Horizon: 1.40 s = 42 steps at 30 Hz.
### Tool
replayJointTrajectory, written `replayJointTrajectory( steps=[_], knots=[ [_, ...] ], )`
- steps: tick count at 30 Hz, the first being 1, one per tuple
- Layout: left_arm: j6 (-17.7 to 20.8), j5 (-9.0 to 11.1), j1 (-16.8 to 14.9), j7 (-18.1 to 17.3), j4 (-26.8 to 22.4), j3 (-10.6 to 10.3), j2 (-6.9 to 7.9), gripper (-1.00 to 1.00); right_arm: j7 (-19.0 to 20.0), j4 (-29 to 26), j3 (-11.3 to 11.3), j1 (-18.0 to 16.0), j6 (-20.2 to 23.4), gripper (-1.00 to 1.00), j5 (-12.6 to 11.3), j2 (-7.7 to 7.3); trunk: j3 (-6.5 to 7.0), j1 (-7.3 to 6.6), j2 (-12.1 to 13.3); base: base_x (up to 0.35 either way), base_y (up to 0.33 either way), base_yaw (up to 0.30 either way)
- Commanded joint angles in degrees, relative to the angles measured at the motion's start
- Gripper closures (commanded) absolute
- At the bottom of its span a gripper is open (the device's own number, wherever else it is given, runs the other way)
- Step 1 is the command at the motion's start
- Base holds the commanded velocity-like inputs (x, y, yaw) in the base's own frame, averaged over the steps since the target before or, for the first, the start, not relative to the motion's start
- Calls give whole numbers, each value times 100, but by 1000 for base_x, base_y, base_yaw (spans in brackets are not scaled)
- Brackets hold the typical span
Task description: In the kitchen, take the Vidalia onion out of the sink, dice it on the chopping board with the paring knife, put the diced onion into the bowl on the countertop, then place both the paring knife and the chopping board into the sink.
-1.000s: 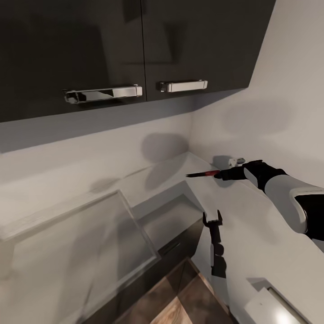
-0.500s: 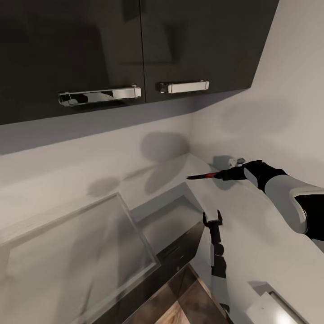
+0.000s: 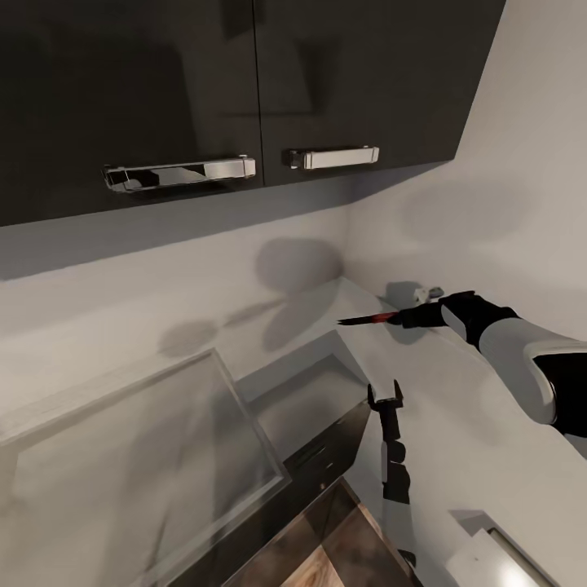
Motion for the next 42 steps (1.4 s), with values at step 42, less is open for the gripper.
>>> replayJointTrajectory(
  steps=[42],
  knots=[
    [-44,40,-11,5,26,-25,-3,-100,35,-12,25,17,21,-100,42,17,-11,3,-11,0,0,0]
  ],
)
